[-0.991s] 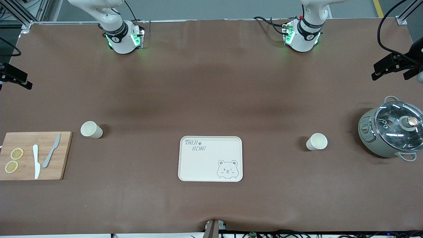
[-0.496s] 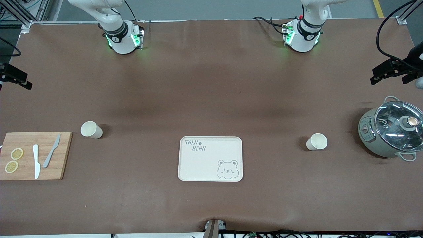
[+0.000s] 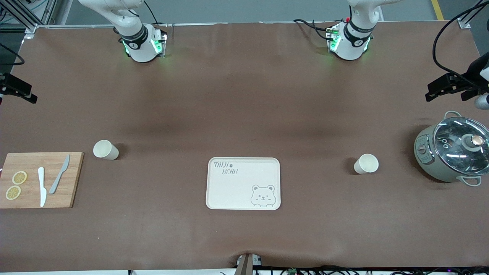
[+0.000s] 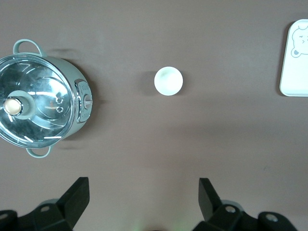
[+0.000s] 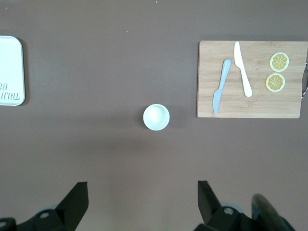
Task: Place white IKEA cup upright on tray with both arms
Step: 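Reach the left gripper down over the white cup beside the pot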
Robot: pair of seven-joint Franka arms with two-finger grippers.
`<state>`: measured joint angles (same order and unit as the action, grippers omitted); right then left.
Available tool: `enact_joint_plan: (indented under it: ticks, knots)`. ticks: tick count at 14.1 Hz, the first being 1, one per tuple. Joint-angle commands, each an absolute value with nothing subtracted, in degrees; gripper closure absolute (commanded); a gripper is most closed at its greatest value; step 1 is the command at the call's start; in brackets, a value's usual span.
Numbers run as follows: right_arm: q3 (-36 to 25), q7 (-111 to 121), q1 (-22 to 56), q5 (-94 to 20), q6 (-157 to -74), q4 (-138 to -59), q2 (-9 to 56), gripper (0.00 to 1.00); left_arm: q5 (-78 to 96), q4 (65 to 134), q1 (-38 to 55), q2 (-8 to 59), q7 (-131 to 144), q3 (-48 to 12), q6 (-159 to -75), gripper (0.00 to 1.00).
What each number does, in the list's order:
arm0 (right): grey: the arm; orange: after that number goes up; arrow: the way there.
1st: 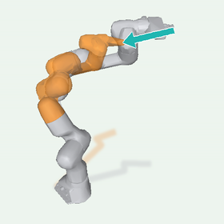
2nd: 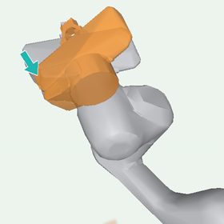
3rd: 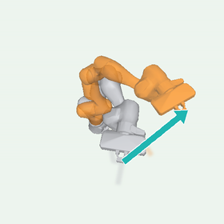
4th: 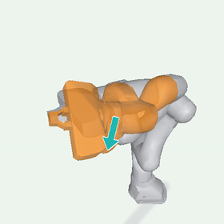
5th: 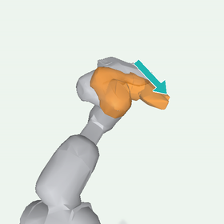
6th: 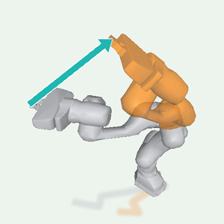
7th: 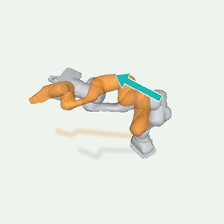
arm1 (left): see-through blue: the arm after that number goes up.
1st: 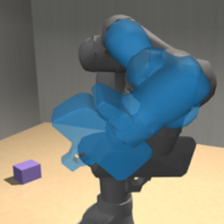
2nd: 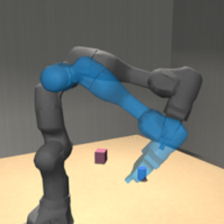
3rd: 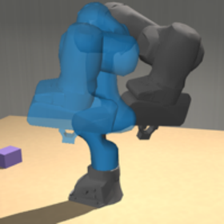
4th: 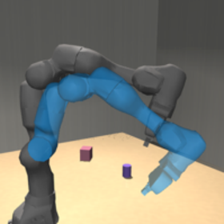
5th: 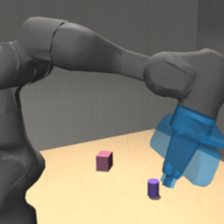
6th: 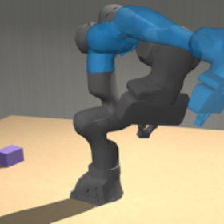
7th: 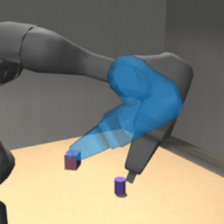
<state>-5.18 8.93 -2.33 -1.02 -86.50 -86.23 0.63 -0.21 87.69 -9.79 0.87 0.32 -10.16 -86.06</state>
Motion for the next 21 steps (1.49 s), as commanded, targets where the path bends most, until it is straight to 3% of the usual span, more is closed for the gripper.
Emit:
enact_joint_plan:
  ticks: [1,8,14,21]
  knots:
    - [-4.48,8.26,-3.43,-1.14,-86.22,-86.13,0.53,0.00,0.00,89.38,-10.02,0.44,0.62,-10.55,-87.88,0.00]
    - [-4.48,8.26,-3.52,-1.14,-86.22,-86.13,0.61,0.00,0.00,95.26,-10.02,0.53,0.53,-10.63,-95.00,0.00]
    - [-4.48,8.26,-3.87,-1.14,-86.40,-86.04,0.79,0.00,0.00,98.96,-10.02,5.79,0.53,-10.63,-102.47,0.00]
    - [-4.48,8.26,-3.87,-1.14,-86.40,-85.96,0.79,0.00,0.00,107.22,-10.11,9.66,0.53,-10.55,-117.76,0.00]
